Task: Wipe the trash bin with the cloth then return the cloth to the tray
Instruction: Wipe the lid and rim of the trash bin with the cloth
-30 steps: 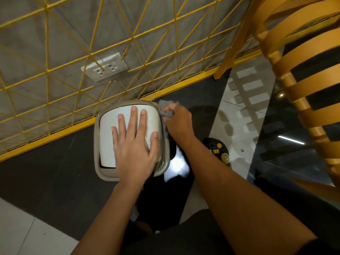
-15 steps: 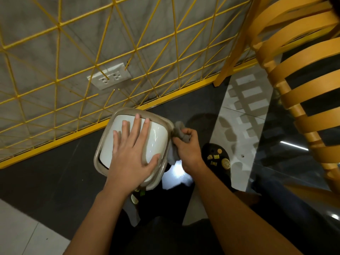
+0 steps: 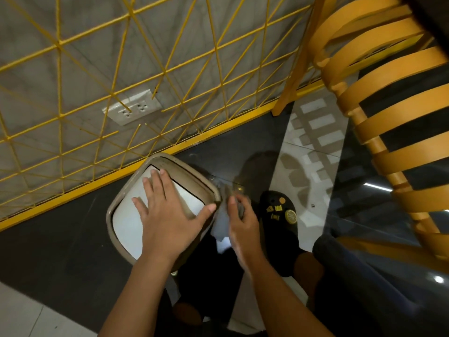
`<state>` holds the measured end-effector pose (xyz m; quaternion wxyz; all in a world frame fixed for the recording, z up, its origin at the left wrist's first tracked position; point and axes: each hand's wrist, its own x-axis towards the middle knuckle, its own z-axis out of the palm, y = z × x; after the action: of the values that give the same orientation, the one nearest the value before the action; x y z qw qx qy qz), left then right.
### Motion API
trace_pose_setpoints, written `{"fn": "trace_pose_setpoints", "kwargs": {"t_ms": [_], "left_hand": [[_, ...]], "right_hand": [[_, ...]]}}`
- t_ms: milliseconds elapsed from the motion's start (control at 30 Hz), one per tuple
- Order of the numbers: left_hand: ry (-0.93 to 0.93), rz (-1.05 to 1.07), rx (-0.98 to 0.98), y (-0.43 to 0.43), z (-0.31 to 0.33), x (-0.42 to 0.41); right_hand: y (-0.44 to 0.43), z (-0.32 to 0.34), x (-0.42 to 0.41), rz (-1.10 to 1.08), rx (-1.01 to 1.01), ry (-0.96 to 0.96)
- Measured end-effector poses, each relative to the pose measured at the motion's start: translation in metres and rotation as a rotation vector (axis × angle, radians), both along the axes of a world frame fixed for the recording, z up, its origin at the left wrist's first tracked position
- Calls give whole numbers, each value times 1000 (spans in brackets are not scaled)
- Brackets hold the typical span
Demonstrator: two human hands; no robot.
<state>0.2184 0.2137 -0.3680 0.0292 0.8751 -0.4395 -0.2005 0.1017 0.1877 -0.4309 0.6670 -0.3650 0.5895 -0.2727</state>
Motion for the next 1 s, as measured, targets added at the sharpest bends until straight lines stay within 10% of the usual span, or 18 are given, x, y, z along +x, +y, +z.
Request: {"fn": "trace_pose_setpoints", "kwargs": {"t_ms": [333, 1000], "left_hand": [[-76, -31, -14, -3, -5, 1], [-29, 1, -2, -3, -2, -2]], "right_hand": [[-49, 14, 22, 363, -144, -66], [-43, 9, 18, 313, -208, -159]]}}
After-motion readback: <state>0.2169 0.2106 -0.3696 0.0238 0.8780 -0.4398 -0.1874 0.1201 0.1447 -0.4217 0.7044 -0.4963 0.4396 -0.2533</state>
